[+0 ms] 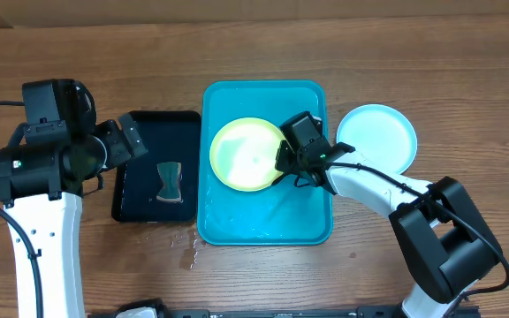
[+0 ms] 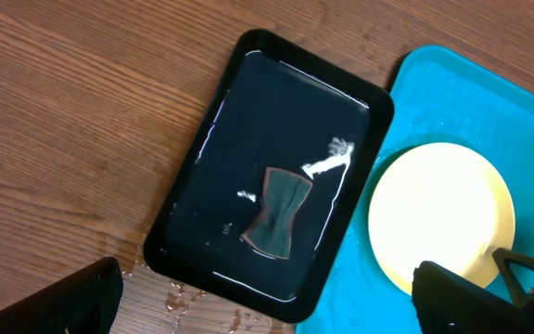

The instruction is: Clean dirty plates on tray and stack at the side

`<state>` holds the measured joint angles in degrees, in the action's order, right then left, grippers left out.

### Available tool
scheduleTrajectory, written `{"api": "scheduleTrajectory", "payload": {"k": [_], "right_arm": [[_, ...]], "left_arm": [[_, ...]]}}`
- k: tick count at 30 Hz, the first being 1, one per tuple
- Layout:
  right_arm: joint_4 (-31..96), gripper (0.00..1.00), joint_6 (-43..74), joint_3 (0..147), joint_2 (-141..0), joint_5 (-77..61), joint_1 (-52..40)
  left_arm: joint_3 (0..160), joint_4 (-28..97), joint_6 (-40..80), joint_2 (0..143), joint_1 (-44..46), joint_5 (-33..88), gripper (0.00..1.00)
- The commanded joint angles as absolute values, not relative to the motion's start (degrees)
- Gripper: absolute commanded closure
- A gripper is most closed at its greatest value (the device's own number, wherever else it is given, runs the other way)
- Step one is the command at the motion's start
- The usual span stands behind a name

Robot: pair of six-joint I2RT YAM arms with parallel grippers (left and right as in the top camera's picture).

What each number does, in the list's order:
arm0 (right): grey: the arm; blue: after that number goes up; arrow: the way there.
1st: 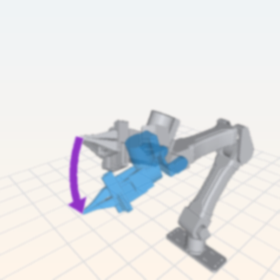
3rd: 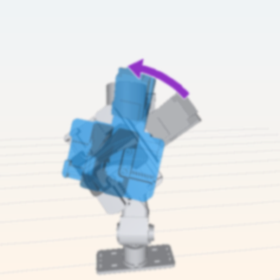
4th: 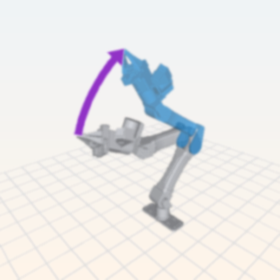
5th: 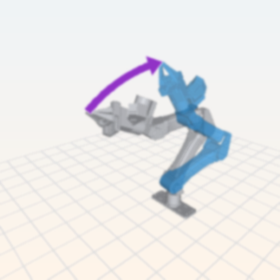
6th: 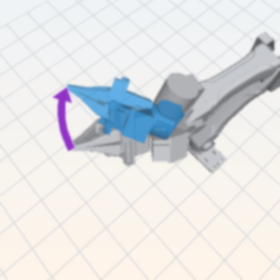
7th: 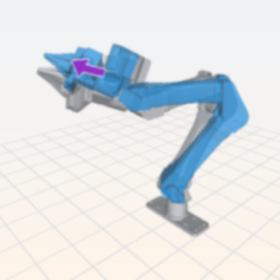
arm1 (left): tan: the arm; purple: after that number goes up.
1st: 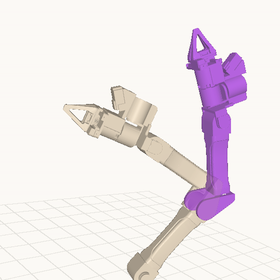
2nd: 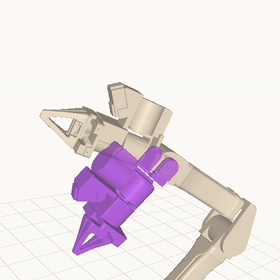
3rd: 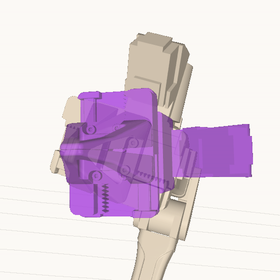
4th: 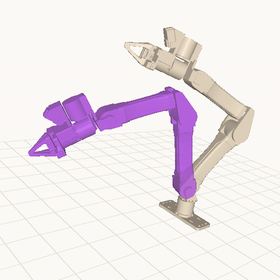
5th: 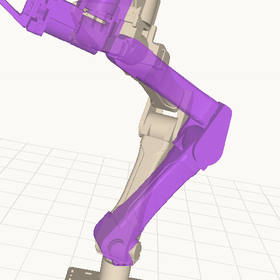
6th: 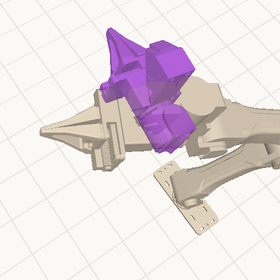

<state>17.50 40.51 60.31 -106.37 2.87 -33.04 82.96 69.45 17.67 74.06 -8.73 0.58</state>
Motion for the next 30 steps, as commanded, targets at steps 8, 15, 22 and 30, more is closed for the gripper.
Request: {"api": "scheduleTrajectory", "payload": {"k": [8,15,22,30], "right_arm": [[16.34,0.96,40.75,59.99,-106.76,6.02,-33.15],[16.58,0.83,40.77,59.99,-106.76,6.0,-33.15],[17.41,0.8,40.8,59.99,-106.76,5.98,-33.17],[17.85,0.83,44.95,59.96,-108.05,5.98,-33.17]], "left_arm": [[83.72,69.41,18.24,74.26,-9.04,-0.21,0.0],[83.72,69.41,18.24,74.26,-9.04,-0.21,0.0],[83.72,69.41,18.24,74.26,-9.02,-0.21,0.0],[83.72,69.41,18.24,74.26,-9.02,-0.21,0.0]]}}
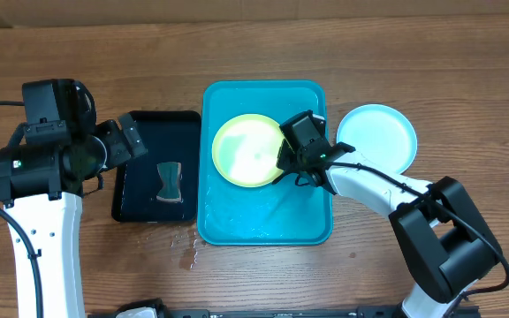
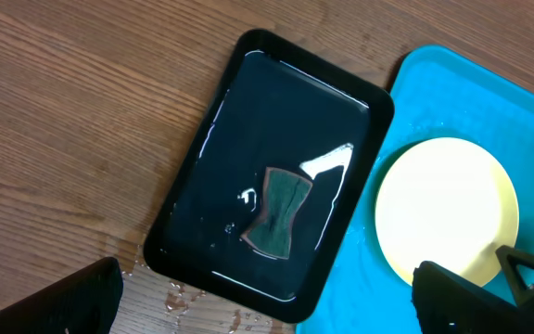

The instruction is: Clean dirty plates on tray and stack at the side

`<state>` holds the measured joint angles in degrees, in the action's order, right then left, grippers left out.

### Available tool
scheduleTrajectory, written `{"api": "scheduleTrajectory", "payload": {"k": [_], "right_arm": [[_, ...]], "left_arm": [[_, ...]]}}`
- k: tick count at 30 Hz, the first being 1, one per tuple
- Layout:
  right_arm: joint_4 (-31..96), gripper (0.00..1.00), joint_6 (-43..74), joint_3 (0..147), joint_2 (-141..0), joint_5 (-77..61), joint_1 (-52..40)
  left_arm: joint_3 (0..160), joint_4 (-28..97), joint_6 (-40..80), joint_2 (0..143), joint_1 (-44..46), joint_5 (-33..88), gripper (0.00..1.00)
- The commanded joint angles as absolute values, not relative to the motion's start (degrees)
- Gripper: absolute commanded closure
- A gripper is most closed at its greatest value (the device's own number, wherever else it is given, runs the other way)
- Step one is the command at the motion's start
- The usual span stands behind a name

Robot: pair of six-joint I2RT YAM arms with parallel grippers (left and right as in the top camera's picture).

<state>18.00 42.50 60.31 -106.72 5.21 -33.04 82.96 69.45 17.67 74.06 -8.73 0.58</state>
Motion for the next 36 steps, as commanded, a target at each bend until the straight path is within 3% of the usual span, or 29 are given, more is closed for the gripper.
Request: {"api": "scheduleTrajectory", "payload": {"k": [1,3,6,22,36], "right_arm": [[17.85,0.84,45.01,59.96,-108.12,5.98,-33.17],[17.85,0.85,45.01,59.96,-108.12,5.96,-33.15],[17.87,0.96,45.01,59.96,-108.09,5.93,-33.15],[18.31,0.96,43.22,61.43,-108.01,4.67,-32.97],[36.84,0.96,40.18,76.82,-108.01,6.0,-32.71]], "left_arm": [[83.72,69.41,18.24,74.26,-9.02,-0.21,0.0],[83.72,69.41,18.24,74.26,-9.04,-0.21,0.0],[83.72,69.41,18.24,74.26,-9.02,-0.21,0.0],[83.72,69.41,18.24,74.26,-9.04,-0.21,0.0],[83.72,69.41,18.24,74.26,-9.04,-0.21,0.0]]}}
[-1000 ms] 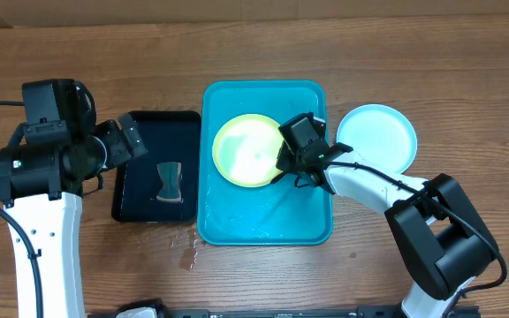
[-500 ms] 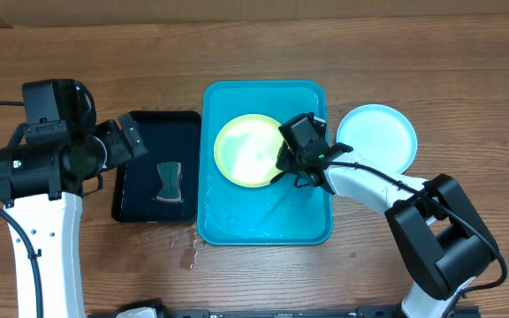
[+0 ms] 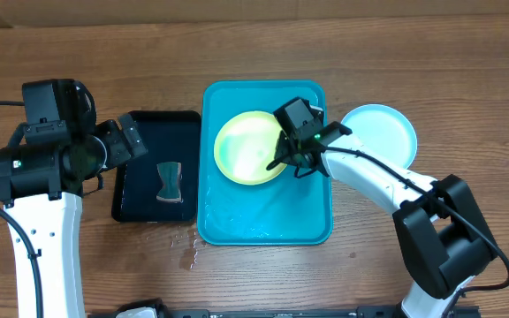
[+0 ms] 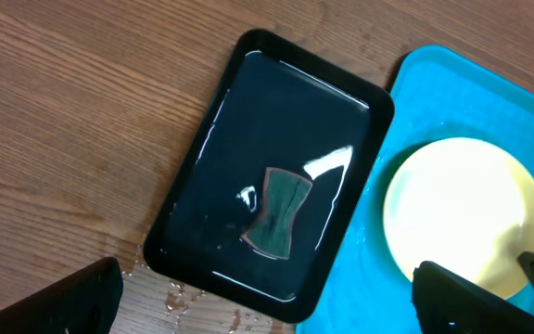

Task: Clean dirty plates on tray and stack at the side
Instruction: 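Lift the yellow plate off the teal tray with the right gripper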

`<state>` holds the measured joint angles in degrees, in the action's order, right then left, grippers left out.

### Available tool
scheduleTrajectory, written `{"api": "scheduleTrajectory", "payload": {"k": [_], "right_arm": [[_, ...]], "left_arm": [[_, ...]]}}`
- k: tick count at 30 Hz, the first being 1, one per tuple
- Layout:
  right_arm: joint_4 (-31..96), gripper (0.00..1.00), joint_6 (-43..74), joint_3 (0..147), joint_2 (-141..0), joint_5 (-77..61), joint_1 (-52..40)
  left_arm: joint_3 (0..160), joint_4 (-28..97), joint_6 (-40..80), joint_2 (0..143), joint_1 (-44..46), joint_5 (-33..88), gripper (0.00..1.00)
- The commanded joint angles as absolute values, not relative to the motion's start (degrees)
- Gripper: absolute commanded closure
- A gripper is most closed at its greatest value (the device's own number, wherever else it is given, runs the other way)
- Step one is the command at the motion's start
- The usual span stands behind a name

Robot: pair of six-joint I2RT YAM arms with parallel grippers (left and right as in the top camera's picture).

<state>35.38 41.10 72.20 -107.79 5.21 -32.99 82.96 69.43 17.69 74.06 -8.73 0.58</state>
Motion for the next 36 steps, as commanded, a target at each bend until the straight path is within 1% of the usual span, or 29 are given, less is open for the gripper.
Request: {"api": "scheduleTrajectory", "payload": {"k": [1,7,10,13,24,36], "right_arm": [[37.78,0.96,40.03,77.95,-108.01,5.98,-32.71],[45.41,0.96,40.07,86.41,-108.01,5.76,-32.88],[46.92,0.96,40.07,89.65,-108.01,4.12,-33.43],[46.41,0.96,40.45,91.96,-108.01,2.26,-34.37],[37.76,0.96,40.75,92.23,-108.03,1.98,-40.69],[35.62,0.96,40.38,92.2,-108.31,18.7,-49.34]], "left_arm": [[83.72,69.41,18.24,74.26,-9.04,-0.21,0.0],[83.72,69.41,18.24,74.26,-9.02,-0.21,0.0],[83.72,69.41,18.24,74.26,-9.04,-0.21,0.0],[83.72,69.41,18.24,74.26,-9.02,-0.21,0.0],[83.72,69.41,18.24,74.26,-9.02,-0.21,0.0],[83.72,69.41,18.24,74.26,-9.04,-0.21,0.0]]}}
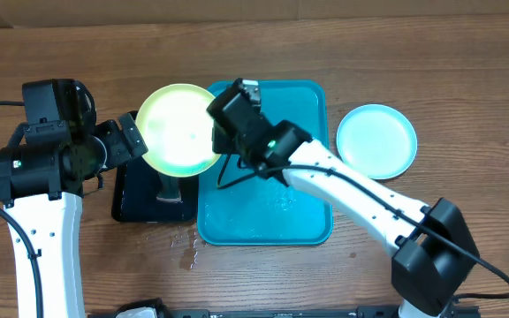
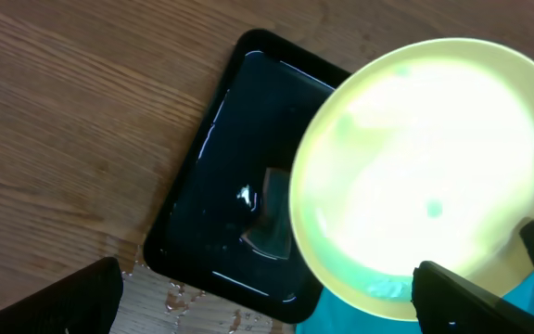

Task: Clean dirty plates on tray and stack at the side
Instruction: 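Lift the yellow plate off the teal tray with the right gripper, then tilt the yellow plate upright over the black tray to drain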

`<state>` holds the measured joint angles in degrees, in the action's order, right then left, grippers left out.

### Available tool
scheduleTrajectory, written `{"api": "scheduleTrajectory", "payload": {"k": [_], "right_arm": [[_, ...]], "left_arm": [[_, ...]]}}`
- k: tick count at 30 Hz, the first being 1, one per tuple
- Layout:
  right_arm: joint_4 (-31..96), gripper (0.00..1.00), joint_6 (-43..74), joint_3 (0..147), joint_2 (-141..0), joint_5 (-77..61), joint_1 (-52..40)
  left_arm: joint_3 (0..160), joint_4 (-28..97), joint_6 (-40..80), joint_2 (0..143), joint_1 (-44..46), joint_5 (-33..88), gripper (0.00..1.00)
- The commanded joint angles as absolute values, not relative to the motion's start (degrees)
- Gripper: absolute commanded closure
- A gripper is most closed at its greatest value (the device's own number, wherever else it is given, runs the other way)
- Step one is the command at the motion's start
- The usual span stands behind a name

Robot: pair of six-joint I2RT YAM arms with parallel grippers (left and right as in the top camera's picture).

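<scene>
A yellow-green plate [image 1: 178,129] hangs in the air over the black basin [image 1: 127,196], tilted, with my right gripper [image 1: 220,134] shut on its right rim. In the left wrist view the plate [image 2: 425,176] covers the basin's [image 2: 221,186] right half and most of the green sponge [image 2: 267,234] lying in its water. The blue tray [image 1: 299,216] has no plate in it, only water. A light blue plate [image 1: 376,141] rests on the table to the tray's right. My left gripper [image 2: 267,306] is open above the basin's near edge, its fingers [image 2: 72,297] wide apart.
Drops of water [image 1: 188,252] lie on the wood in front of the basin and the tray. My right arm [image 1: 360,199] stretches across the tray from the lower right. The left arm's column [image 1: 47,238] stands at the left.
My right gripper has carried the yellow-green plate from the blue tray up and to the left; it is now in the air over the black basin. The left arm has not moved.
The yellow-green plate lay in the blue tray with my right gripper at its right rim. It shifted slightly right, then was tilted up at the rim. Now it is out of the tray, over the basin. The left gripper stayed open throughout.
</scene>
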<state>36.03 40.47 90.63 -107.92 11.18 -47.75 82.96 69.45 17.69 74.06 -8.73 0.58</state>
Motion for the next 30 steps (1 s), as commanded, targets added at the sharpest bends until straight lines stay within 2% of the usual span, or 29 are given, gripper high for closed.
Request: {"api": "scheduleTrajectory", "payload": {"k": [1,7,16,30], "right_arm": [[35.55,0.96,40.03,92.2,-108.42,20.08,-50.11],[33.63,0.96,36.16,92.2,-108.97,31.46,-53.95],[21.3,0.96,18.79,92.2,-109.01,49.01,-58.63],[-1.48,0.96,-14.35,92.23,-108.99,54.46,-59.31]], "left_arm": [[83.72,69.41,18.24,74.26,-9.02,-0.21,0.0],[83.72,69.41,18.24,74.26,-9.04,-0.21,0.0],[83.72,69.41,18.24,74.26,-9.02,-0.21,0.0],[83.72,69.41,18.24,74.26,-9.04,-0.21,0.0]]}}
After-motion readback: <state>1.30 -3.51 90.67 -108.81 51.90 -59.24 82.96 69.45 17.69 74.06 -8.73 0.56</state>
